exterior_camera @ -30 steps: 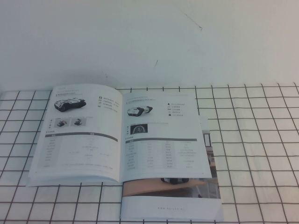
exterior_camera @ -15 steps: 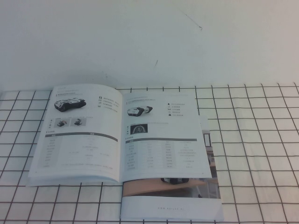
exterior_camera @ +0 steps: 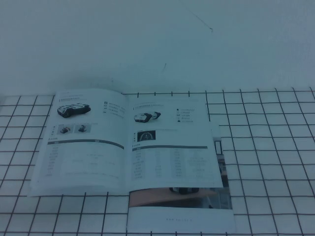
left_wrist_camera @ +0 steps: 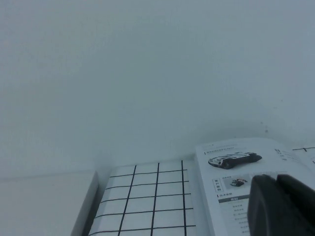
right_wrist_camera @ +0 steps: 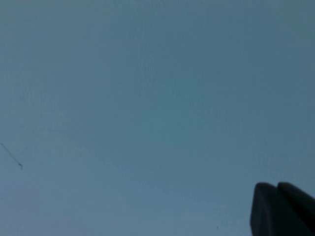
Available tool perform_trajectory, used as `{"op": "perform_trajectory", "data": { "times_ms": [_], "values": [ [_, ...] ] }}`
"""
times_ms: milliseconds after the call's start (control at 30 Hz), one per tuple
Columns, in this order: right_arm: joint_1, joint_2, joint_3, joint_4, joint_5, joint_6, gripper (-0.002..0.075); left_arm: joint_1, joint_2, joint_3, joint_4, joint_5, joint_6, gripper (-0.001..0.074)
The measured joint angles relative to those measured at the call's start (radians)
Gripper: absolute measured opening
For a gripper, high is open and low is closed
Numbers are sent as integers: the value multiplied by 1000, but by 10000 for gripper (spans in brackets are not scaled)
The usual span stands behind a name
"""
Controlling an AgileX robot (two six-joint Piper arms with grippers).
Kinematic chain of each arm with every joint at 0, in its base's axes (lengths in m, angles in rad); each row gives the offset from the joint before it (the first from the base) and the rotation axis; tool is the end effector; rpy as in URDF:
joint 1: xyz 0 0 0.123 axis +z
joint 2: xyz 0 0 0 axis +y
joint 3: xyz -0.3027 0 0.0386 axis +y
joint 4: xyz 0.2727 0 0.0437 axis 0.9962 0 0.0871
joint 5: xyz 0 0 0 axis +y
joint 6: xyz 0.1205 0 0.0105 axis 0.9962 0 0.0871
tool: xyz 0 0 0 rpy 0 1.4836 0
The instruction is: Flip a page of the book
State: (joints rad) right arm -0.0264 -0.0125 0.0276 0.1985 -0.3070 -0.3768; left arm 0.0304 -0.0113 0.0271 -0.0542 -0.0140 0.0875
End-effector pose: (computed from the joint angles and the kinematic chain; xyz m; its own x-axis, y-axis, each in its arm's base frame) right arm 0.0824 -0.0094 0.2414 0.3431 -0.1951 -0.9188 0.1483 0.9772 -0.1521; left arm 0.0907 0.0028 0.2078 0.0841 0.0359 -0.9958 -0.0340 0.9989 0.0331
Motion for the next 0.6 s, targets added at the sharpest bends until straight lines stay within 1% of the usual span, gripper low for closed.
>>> {"op": "perform_trajectory", "data": {
  "times_ms": [133, 233, 333, 400, 467, 600],
  "values": [
    [0, 0, 0, 12, -48, 0, -2, 0, 0, 1, -10, -20, -8, -4],
    [0, 0, 0, 16, -85, 23, -2, 0, 0, 1, -84, -86, -116, -4],
    [0, 0, 0, 18, -138, 67, -2, 0, 0, 1, -153, -185, -250, -4],
    [0, 0, 0, 18, -183, 80, -2, 0, 0, 1, -169, -257, -308, -4],
    [0, 0, 0, 18, -241, 87, -2, 0, 0, 1, -181, -333, -346, -4],
    [0, 0, 0, 19, -414, 116, -2, 0, 0, 1, -178, -504, -401, -3]
  ]
}}
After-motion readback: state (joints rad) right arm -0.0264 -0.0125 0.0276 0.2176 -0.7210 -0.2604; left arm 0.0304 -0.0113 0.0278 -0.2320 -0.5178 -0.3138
